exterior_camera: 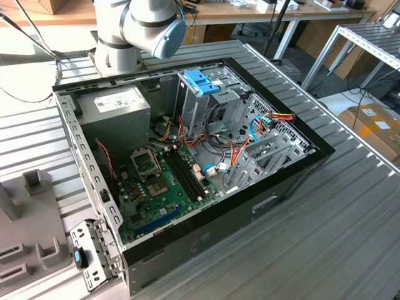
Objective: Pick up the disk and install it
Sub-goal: 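Pick up the disk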
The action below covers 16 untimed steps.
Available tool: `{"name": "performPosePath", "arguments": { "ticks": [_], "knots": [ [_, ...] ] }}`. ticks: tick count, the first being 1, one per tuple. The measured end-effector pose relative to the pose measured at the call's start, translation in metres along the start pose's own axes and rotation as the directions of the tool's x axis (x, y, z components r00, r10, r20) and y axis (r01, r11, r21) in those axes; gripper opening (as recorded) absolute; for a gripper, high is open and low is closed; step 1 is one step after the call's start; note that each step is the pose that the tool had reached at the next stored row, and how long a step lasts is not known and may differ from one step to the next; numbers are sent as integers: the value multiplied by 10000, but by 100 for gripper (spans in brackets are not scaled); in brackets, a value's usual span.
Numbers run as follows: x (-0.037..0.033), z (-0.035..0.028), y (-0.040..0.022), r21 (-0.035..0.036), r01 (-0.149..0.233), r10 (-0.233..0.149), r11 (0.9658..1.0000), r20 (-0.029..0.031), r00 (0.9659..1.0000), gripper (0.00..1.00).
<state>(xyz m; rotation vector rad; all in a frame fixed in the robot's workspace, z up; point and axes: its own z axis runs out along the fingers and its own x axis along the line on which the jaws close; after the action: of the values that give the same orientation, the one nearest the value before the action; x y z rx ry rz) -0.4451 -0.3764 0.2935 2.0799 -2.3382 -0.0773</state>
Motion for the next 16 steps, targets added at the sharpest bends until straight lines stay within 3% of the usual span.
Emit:
{"name": "performPosePath", "arguments": {
  "ticks": [16],
  "knots": [
    [0,34,-1,1,0,0,10000,0,10000,40]
  ]
}}
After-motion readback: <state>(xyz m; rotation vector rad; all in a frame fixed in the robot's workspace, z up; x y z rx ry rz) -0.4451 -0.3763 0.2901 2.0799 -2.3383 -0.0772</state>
